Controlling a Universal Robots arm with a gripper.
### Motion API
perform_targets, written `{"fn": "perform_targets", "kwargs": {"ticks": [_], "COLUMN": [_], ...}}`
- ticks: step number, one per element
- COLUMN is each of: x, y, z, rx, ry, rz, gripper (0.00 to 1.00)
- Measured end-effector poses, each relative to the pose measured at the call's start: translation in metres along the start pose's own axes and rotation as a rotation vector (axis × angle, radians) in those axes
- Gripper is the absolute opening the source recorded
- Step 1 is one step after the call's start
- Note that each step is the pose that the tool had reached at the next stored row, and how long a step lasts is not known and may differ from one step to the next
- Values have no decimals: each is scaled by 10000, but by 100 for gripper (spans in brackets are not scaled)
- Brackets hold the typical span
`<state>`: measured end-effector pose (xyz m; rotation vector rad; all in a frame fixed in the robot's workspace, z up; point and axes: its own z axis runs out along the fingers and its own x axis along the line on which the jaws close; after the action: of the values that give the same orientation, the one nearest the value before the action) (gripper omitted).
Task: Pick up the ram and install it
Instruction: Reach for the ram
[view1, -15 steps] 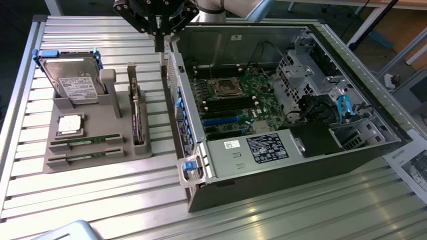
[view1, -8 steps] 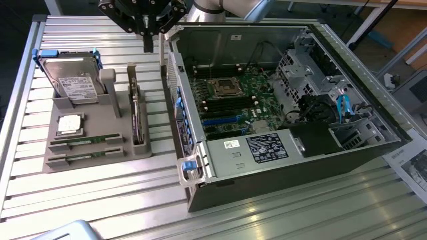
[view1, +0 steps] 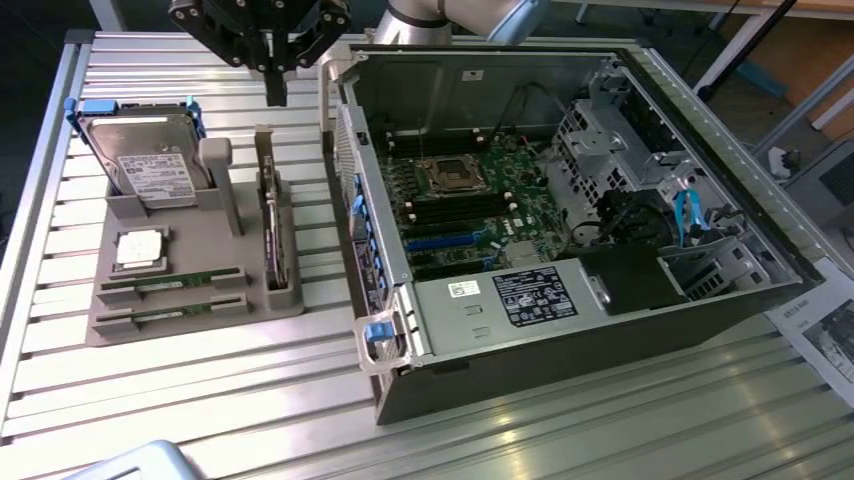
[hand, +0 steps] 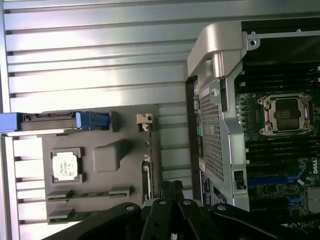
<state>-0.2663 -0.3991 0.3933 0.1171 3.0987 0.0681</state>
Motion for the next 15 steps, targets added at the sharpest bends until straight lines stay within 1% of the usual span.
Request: {"fn": "perform_targets", "kwargs": {"ticks": [8,12,13,15], "x": [186,357,420,476], "y": [-14,-27,-31,-36], "z": [-8,-15,-17,-20], "rx": [-2,-5,-6,-7], "ry": [-30,-61,-74,-85], "rz": [-2,-4,-3,-4], "gripper": [10,10,10,10]}}
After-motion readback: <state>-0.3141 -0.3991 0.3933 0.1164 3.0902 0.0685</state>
